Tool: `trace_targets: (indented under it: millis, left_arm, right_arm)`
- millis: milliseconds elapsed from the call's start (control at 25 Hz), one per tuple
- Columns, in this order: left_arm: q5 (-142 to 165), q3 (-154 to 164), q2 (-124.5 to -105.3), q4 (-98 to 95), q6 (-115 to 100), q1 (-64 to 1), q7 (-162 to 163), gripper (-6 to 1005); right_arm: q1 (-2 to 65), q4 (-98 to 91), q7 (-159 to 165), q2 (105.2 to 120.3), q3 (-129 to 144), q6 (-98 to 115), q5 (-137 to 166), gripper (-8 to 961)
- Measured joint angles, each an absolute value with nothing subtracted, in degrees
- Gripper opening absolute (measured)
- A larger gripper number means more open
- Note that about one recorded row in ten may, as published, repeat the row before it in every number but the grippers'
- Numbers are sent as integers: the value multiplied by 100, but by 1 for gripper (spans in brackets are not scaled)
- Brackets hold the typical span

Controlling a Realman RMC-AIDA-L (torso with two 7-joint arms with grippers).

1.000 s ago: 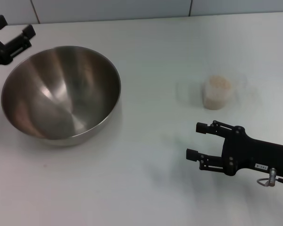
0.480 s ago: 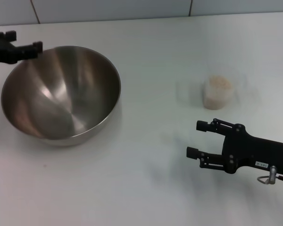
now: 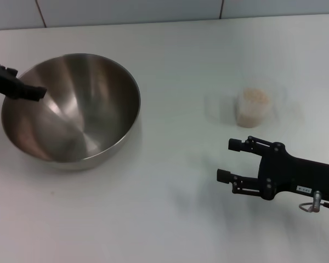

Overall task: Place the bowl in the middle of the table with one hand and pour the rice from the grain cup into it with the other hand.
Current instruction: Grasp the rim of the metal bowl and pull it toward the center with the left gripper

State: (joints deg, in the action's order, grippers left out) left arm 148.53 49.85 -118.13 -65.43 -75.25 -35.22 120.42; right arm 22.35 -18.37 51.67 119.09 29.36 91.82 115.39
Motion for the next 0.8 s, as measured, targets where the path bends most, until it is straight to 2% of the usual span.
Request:
trace_targets:
  millis: [320,800]
  left_arm:
    - [16119,5287,-11839,-6521,-7907,-4024,12575,777]
    - [16320,5360,-11845,-6479,-8005,-4152,12690,767]
  right_arm:
    - [2251,-1837,5165,11909,2936,9166,11539,813]
    - [2255,-1837,5150,11909,2936,9157,11539,814]
